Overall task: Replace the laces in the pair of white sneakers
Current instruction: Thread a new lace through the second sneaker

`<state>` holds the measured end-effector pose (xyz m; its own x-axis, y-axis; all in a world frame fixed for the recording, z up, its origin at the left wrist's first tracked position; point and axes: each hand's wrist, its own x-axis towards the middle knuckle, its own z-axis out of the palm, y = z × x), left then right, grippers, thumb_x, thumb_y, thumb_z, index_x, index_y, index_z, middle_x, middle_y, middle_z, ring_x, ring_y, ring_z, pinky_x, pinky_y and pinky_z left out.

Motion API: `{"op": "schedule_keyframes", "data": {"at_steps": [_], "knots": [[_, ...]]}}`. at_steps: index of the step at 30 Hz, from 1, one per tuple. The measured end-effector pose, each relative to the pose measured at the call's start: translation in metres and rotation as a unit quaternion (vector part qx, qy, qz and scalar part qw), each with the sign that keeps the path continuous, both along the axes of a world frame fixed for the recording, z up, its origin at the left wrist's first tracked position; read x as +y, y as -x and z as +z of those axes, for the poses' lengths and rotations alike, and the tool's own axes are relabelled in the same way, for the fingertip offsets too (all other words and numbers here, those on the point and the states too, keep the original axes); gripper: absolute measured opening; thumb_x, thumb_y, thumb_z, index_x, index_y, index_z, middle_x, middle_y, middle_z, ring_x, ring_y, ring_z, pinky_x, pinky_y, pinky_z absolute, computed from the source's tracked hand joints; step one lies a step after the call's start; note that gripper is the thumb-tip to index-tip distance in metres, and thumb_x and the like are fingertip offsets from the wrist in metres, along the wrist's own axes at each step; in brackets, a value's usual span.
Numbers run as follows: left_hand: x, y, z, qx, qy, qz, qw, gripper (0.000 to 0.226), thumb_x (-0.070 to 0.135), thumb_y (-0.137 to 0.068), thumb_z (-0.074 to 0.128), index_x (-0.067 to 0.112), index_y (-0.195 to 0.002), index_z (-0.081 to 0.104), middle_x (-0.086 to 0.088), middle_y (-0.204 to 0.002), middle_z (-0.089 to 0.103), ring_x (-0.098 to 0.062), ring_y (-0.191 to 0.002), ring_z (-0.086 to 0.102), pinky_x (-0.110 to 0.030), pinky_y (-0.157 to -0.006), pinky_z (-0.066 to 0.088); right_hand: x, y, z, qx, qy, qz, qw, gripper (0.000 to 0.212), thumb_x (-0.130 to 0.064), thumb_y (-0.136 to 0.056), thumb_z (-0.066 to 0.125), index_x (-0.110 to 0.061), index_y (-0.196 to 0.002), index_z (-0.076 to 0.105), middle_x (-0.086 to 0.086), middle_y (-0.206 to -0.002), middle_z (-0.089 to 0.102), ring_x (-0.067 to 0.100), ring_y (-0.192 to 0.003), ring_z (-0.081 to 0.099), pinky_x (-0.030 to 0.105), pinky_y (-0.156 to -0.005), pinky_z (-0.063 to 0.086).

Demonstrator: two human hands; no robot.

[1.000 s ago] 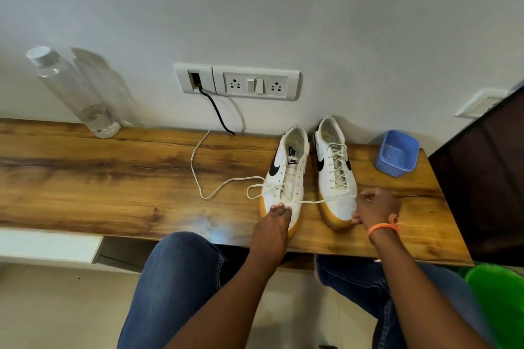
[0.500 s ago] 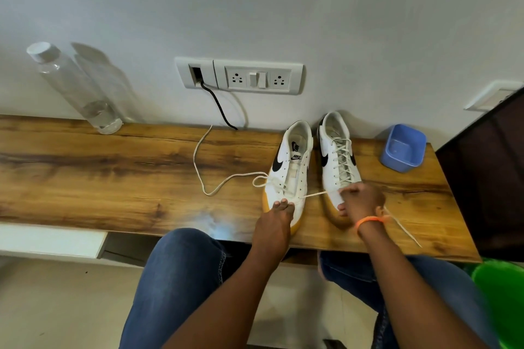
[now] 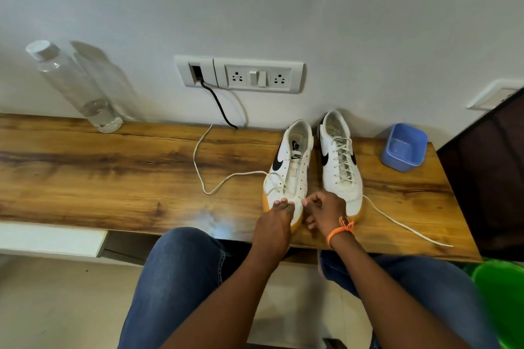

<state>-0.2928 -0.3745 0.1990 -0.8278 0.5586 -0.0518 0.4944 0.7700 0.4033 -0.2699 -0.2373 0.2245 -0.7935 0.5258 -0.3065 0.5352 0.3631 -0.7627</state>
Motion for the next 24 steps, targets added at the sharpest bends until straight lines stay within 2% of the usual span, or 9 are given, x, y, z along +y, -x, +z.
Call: {"op": "schedule_keyframes", "data": {"at_steps": [3,7,9,11,14,17,19,22,24], "knots": [[0.000,0.002,0.001,-0.010,-0.001,-0.001,1.000,0.036,0.008,-0.097,0.052,0.013,-0.132,0.058,-0.008,-0.145,0.052,-0.026,-0.131,0.052,-0.039,-0.094,0.050,0.025,-0.001,0.006,-0.003,0.022,-0.088,0.996,0.016,-0.008,-0.090,0.065,-0.012,-0.075,0.068,0.008,-0.064,0.068,0.016,-0.039,0.060,0.025,-0.039,0.049],[0.000,0.002,0.000,0.004,-0.008,0.001,1.000,0.028,0.011,-0.098,0.052,0.016,-0.124,0.062,-0.003,-0.141,0.056,-0.023,-0.121,0.059,-0.035,-0.088,0.052,0.063,-0.011,0.015,0.010,0.037,-0.226,0.973,0.010,-0.004,-0.084,0.067,-0.005,-0.075,0.067,0.017,-0.066,0.068,0.023,-0.038,0.060,0.042,-0.048,0.058],[0.000,0.000,0.002,0.017,-0.026,0.011,0.999,0.025,0.014,-0.098,0.053,0.015,-0.119,0.066,-0.004,-0.133,0.062,-0.025,-0.111,0.064,-0.036,-0.084,0.054,0.060,-0.013,0.015,-0.012,0.005,-0.179,0.984,0.006,-0.006,-0.086,0.067,-0.006,-0.080,0.068,0.016,-0.064,0.068,0.024,-0.038,0.061,0.040,-0.046,0.058],[-0.001,0.001,0.011,-0.003,-0.121,0.089,0.989,0.025,0.017,-0.096,0.056,0.012,-0.115,0.071,-0.007,-0.118,0.070,-0.025,-0.100,0.068,-0.033,-0.082,0.054,0.048,-0.013,0.014,-0.006,-0.035,-0.114,0.993,0.009,-0.012,-0.085,0.069,-0.007,-0.093,0.070,0.014,-0.079,0.070,0.026,-0.048,0.066,0.036,-0.045,0.057],[-0.001,0.017,0.027,-0.104,-0.272,0.287,0.912,0.024,0.024,-0.094,0.064,0.011,-0.113,0.070,-0.003,-0.107,0.071,-0.012,-0.089,0.064,-0.022,-0.073,0.051,0.035,-0.008,0.007,0.021,-0.132,0.014,0.991,0.042,-0.015,-0.082,0.074,-0.011,-0.122,0.065,0.012,-0.119,0.058,0.029,-0.101,0.063,0.032,-0.085,0.053],[0.002,0.045,0.024,-0.224,-0.308,0.379,0.843,0.028,0.033,-0.091,0.068,0.009,-0.103,0.068,-0.001,-0.091,0.070,-0.018,-0.082,0.068,-0.027,-0.069,0.055,0.022,-0.004,0.001,0.028,-0.162,0.113,0.980,0.051,-0.012,-0.085,0.071,-0.015,-0.134,0.057,0.007,-0.137,0.048,0.024,-0.120,0.052,0.022,-0.094,0.039],[0.004,0.056,0.021,-0.295,-0.342,0.404,0.795,0.030,0.037,-0.090,0.070,0.007,-0.094,0.068,-0.004,-0.078,0.069,-0.020,-0.068,0.068,-0.032,-0.062,0.059,0.012,-0.002,-0.007,0.025,-0.138,0.131,0.981,0.044,-0.014,-0.087,0.069,-0.016,-0.130,0.060,0.006,-0.129,0.057,0.026,-0.110,0.061,0.029,-0.091,0.049],[0.009,0.063,0.011,-0.295,-0.326,0.406,0.801,0.028,0.036,-0.085,0.076,0.009,-0.083,0.068,-0.004,-0.069,0.069,-0.016,-0.056,0.063,-0.031,-0.058,0.057,0.005,0.003,-0.013,0.021,-0.077,0.076,0.994,0.023,-0.017,-0.091,0.066,-0.014,-0.114,0.066,0.009,-0.093,0.071,0.024,-0.063,0.070,0.038,-0.060,0.060],[0.012,0.065,0.004,-0.292,-0.322,0.416,0.799,0.023,0.031,-0.084,0.077,0.010,-0.079,0.070,-0.004,-0.066,0.069,-0.016,-0.056,0.061,-0.033,-0.063,0.056,0.006,0.005,-0.014,0.031,-0.056,0.041,0.997,0.007,-0.016,-0.092,0.065,-0.013,-0.097,0.068,0.007,-0.073,0.069,0.020,-0.048,0.065,0.040,-0.052,0.058]]}}
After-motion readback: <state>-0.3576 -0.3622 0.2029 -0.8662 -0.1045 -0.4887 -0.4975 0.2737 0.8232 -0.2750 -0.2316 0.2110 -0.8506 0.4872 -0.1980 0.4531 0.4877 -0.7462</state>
